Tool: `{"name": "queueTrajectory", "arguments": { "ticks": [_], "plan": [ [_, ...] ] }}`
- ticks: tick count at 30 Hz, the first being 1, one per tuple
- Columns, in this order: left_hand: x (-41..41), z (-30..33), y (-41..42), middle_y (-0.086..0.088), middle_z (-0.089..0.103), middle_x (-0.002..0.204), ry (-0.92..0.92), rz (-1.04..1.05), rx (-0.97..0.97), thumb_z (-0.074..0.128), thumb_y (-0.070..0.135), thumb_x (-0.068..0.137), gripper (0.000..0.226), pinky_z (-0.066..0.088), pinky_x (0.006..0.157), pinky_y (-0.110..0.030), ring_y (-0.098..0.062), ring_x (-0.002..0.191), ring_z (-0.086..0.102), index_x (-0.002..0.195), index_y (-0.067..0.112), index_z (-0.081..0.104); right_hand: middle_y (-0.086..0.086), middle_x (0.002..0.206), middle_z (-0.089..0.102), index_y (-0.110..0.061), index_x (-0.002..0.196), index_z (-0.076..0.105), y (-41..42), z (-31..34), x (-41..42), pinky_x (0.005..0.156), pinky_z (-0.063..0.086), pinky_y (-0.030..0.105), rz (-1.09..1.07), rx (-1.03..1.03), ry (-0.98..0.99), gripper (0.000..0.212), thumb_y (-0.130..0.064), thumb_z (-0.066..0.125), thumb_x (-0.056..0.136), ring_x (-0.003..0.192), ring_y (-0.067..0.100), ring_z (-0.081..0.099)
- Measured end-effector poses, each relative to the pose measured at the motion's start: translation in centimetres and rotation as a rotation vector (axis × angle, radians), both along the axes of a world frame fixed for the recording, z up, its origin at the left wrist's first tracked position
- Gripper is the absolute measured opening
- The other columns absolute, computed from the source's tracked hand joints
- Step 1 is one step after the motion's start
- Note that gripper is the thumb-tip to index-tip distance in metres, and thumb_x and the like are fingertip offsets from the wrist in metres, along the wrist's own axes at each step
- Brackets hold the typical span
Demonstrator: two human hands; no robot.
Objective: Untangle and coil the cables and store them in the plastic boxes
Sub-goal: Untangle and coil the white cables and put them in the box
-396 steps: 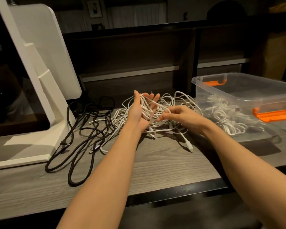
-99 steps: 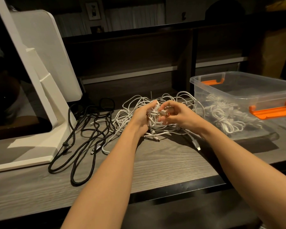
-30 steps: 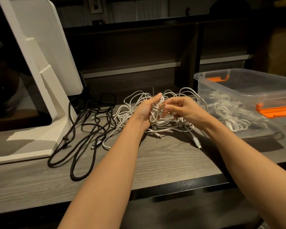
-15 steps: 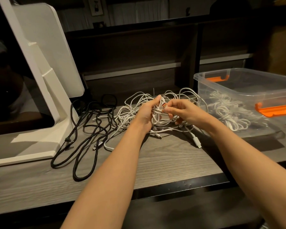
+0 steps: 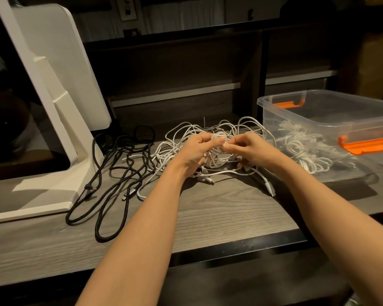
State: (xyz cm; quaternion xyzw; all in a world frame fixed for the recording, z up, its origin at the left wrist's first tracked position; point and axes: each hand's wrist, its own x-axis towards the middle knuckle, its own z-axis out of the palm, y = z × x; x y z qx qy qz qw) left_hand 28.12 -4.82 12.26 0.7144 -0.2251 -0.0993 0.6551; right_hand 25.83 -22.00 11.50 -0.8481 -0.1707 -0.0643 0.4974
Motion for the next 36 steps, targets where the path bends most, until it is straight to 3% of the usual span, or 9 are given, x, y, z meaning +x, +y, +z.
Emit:
{"name": "queueTrajectory", "arguments": {
  "ticks": [5, 9, 13, 18, 22, 27, 34, 36],
  "plan": [
    [0.0, 0.2, -0.2, -0.002, 0.062, 0.094, 0.001, -0.036, -0.046, 0.060, 0.015, 0.094, 0.007, 0.048, 0.086, -0.032, -0.015, 0.092, 0.059, 0.087, 0.017, 0.059, 0.003, 0.094, 0.069, -0.014, 0.094, 0.067, -0.1, -0.2, 0.1, 0.066, 0.055, 0.036, -0.019, 0.104, 0.063, 0.020, -0.032, 0.061, 0.090, 0.060, 0.007, 0.063],
    [0.1, 0.4, -0.3, 0.000, 0.062, 0.094, -0.065, 0.005, -0.025, 0.059, 0.014, 0.094, 0.007, 0.052, 0.080, -0.028, -0.008, 0.085, 0.062, 0.089, 0.018, 0.059, 0.006, 0.096, 0.069, -0.013, 0.090, 0.064, 0.1, -0.3, 0.0, 0.064, 0.056, 0.025, -0.044, 0.173, 0.029, 0.015, -0.027, 0.061, 0.090, 0.079, 0.004, 0.067],
    [0.4, 0.0, -0.5, 0.004, 0.063, 0.093, -0.227, 0.101, 0.036, 0.061, 0.017, 0.095, 0.003, 0.054, 0.080, -0.029, -0.008, 0.086, 0.064, 0.093, 0.016, 0.063, 0.007, 0.091, 0.070, -0.009, 0.093, 0.062, 0.2, -0.3, 0.2, 0.053, 0.049, 0.015, -0.095, 0.161, -0.002, 0.020, -0.028, 0.060, 0.091, 0.069, 0.001, 0.066],
    [0.5, -0.4, -1.5, 0.002, 0.060, 0.098, -0.495, 0.309, 0.146, 0.062, 0.017, 0.094, 0.009, 0.044, 0.072, -0.006, -0.003, 0.088, 0.056, 0.098, 0.010, 0.064, 0.007, 0.089, 0.071, -0.008, 0.096, 0.063, 0.5, -0.5, 0.5, 0.060, 0.054, 0.021, -0.172, 0.131, -0.061, 0.024, -0.031, 0.060, 0.091, 0.080, 0.010, 0.069],
    [0.6, -0.5, -1.9, 0.003, 0.057, 0.095, -0.632, 0.438, 0.239, 0.065, 0.020, 0.092, 0.005, 0.039, 0.069, -0.004, 0.000, 0.082, 0.051, 0.092, 0.016, 0.063, 0.004, 0.085, 0.072, -0.010, 0.093, 0.064, 0.9, -0.5, 0.6, 0.072, 0.059, 0.032, -0.235, 0.101, -0.081, 0.025, -0.035, 0.060, 0.091, 0.082, 0.014, 0.070],
    [0.8, -0.6, -2.2, -0.004, 0.054, 0.090, -0.714, 0.579, 0.396, 0.065, 0.031, 0.092, 0.026, 0.040, 0.064, -0.017, -0.010, 0.077, 0.050, 0.087, 0.006, 0.067, 0.000, 0.080, 0.069, -0.009, 0.094, 0.064, 1.3, -0.5, 0.6, 0.070, 0.059, 0.029, -0.282, 0.096, -0.092, 0.026, -0.034, 0.058, 0.093, 0.081, 0.013, 0.069],
    [0.3, -0.9, -2.0, 0.004, 0.048, 0.098, -0.755, 0.410, 0.387, 0.060, 0.018, 0.095, 0.006, 0.040, 0.069, -0.005, 0.003, 0.078, 0.048, 0.095, 0.012, 0.060, 0.006, 0.079, 0.068, -0.004, 0.093, 0.063, 1.0, -0.6, 0.8, 0.070, 0.058, 0.033, -0.272, 0.129, -0.031, 0.026, -0.030, 0.061, 0.091, 0.077, 0.019, 0.068],
    [0.2, -0.8, -2.1, 0.003, 0.048, 0.097, -0.731, 0.420, 0.339, 0.061, 0.015, 0.094, 0.004, 0.039, 0.070, -0.003, 0.003, 0.079, 0.048, 0.092, 0.014, 0.058, 0.003, 0.075, 0.066, -0.006, 0.091, 0.062, 1.0, -0.5, 0.9, 0.067, 0.056, 0.028, -0.282, 0.104, -0.055, 0.023, -0.029, 0.061, 0.092, 0.071, 0.013, 0.065]
  ]
}}
